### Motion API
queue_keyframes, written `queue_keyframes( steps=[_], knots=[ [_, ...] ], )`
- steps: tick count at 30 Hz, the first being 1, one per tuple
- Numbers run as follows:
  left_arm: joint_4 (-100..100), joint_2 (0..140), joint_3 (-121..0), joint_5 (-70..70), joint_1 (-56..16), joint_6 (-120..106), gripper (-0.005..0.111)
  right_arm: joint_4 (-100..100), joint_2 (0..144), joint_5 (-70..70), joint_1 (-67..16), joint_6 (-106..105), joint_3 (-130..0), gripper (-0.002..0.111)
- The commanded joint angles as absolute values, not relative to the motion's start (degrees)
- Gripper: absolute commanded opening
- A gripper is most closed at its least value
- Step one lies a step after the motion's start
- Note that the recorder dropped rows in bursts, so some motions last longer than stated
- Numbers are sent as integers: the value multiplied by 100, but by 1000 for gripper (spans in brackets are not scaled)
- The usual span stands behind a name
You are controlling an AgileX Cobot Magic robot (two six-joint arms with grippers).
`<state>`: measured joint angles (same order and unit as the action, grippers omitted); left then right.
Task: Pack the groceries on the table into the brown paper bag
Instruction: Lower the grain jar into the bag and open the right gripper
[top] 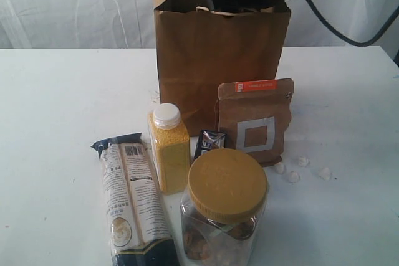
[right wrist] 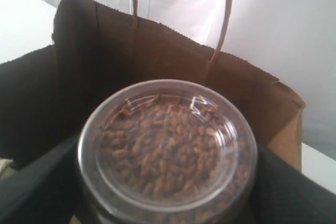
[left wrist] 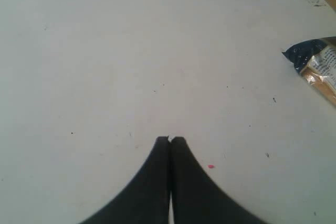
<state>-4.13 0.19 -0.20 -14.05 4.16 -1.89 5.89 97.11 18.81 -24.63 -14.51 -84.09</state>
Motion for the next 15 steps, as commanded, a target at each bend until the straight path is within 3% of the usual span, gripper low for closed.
queue_keyframes(
  steps=[1,15],
  knots=[
    [-425,0,0,-1398,381,-152,0,512,9667,1721,-2451,-1521,-8446,56],
    [-425,0,0,-1398,381,-152,0,-140,9667,2041,-2451,-1483,-8446,56]
  ],
)
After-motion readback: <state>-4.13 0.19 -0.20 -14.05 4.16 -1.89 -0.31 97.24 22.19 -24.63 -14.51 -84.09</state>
